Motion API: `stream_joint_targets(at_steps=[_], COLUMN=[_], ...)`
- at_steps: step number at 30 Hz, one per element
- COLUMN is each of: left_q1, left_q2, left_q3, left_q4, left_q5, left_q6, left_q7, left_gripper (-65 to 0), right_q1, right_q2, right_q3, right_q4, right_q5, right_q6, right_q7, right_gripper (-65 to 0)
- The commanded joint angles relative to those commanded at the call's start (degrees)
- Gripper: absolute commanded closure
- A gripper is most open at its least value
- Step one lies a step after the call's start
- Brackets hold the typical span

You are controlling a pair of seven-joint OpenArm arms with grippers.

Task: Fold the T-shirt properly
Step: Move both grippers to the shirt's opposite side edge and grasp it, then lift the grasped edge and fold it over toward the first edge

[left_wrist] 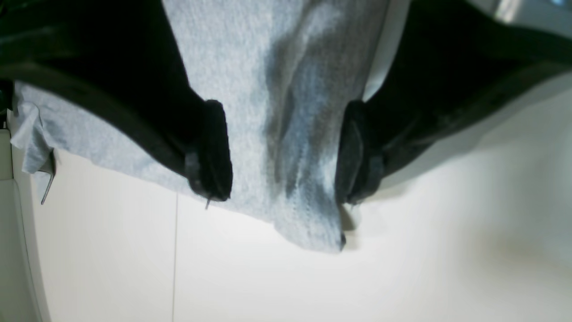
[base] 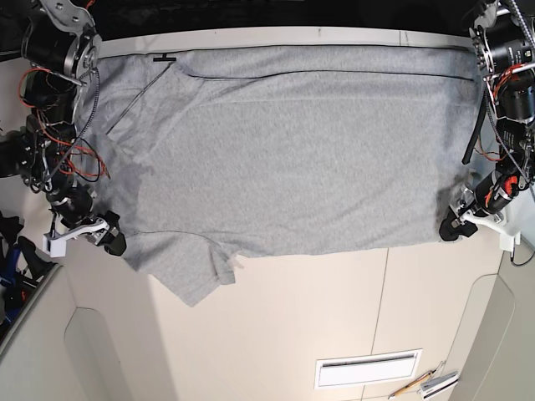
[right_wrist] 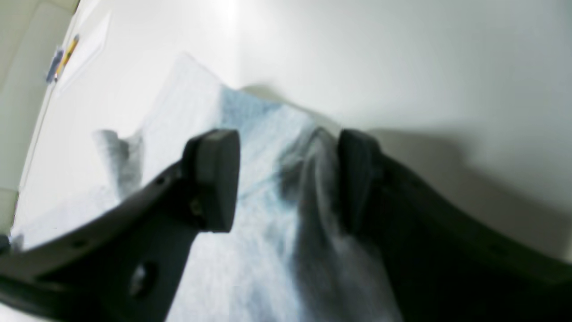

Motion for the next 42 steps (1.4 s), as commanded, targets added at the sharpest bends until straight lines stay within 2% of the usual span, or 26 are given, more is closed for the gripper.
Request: stream_joint_targets(at_steps=[2,3,5,8,9,12,16,18,21,24,26,28,32,37,39,42], left_q1=[0.0,0.0,0.0,0.0,0.0,-0.2,-0.9,-0.8,-0.8,-0.8,-0.8,-0.3,-0.1,3.4,7.5,13.2], left_q2=[0.0,0.0,0.0,0.0,-0.2,-0.5,-1.0,-1.6,-3.0,-5.0,-5.6,-6.2,-7.7,-9.9,-11.0,-12.4], left_q3=[0.0,0.0,0.0,0.0,0.0,0.0,0.0,0.0,0.0,0.0,0.0,0.0,0.0,0.0,0.0,-0.1], left_q4=[0.0,0.0,0.0,0.0,0.0,0.1,0.7,1.7,3.6,7.3,9.9,11.6,13.2,17.5,21.6,27.7], left_q5=[0.0,0.0,0.0,0.0,0.0,0.0,-1.6,-2.5,-6.9,-9.8,-10.2,-11.8,-16.9,-27.3,-28.6,-28.5], left_q6=[0.0,0.0,0.0,0.0,0.0,0.0,0.0,0.0,0.0,0.0,0.0,0.0,0.0,0.0,0.0,0.0], left_q7=[0.1,0.2,0.3,0.3,0.3,0.6,1.8,2.0,3.4,8.3,13.1,15.6,22.3,32.6,33.5,33.5], left_gripper=[-41.2,-38.0,-25.6,-3.2,0.0,0.0,0.0,0.0,0.0,0.0,0.0,0.0,0.0,0.0,0.0,0.0], right_q1=[0.0,0.0,0.0,0.0,0.0,0.3,1.4,1.4,1.4,1.1,0.7,0.2,-3.2,-8.9,-11.6,-15.4], right_q2=[0.0,0.0,0.0,0.1,0.1,0.5,0.5,0.5,0.8,2.3,3.1,3.8,6.3,8.7,9.6,10.0], right_q3=[-2.7,-3.7,-4.4,-4.3,-4.4,-4.3,-4.4,-4.4,-4.3,-4.4,-4.4,-4.3,-4.3,-4.3,-4.2,-4.2], right_q4=[0.0,0.0,0.0,0.0,0.0,0.2,0.6,2.0,4.7,8.2,10.7,12.7,16.7,24.0,27.2,31.6], right_q5=[0.0,0.0,0.0,0.0,0.0,-0.8,-2.9,-2.7,-1.5,3.3,4.4,4.7,8.9,10.5,12.9,13.3], right_q6=[-0.04,-0.07,-0.07,-0.07,-0.04,0.02,1.09,1.09,1.07,1.09,1.33,1.29,1.31,1.25,1.25,1.22], right_q7=[0.0,0.0,0.0,0.2,0.7,0.9,0.5,-0.7,-4.5,-9.7,-13.1,-15.3,-16.2,-17.2,-19.0,-20.0], right_gripper=[-33.7,-30.3,-21.1,-5.6,0.0,0.0,0.0,0.0,0.0,0.0,0.0,0.0,0.0,0.0,0.0,0.0])
